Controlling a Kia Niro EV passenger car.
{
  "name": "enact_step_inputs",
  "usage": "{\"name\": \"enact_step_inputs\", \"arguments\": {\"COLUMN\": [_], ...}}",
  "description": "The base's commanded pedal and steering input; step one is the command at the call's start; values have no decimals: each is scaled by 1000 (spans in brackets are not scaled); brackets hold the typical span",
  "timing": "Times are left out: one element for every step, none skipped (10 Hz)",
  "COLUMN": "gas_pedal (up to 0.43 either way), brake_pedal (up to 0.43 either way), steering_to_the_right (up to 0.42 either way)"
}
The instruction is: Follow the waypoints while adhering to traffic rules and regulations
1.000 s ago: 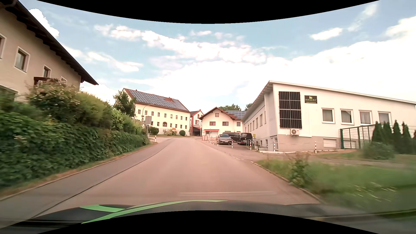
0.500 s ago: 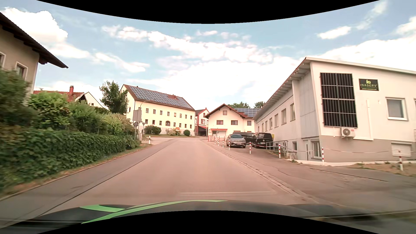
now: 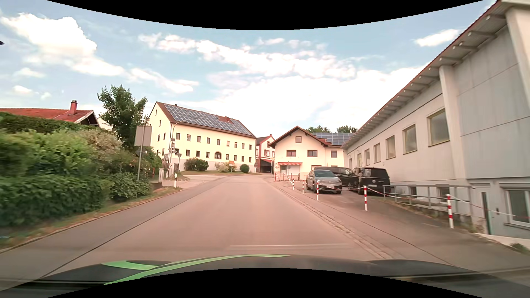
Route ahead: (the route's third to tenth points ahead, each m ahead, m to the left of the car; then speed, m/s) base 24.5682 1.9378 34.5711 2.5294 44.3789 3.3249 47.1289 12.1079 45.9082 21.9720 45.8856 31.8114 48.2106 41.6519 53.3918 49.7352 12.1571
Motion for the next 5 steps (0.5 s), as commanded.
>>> {"name": "enact_step_inputs", "arguments": {"gas_pedal": [0,0,0,0,0], "brake_pedal": [165,177,183,177,159], "steering_to_the_right": [-25,-24,-18,-11,-9]}}
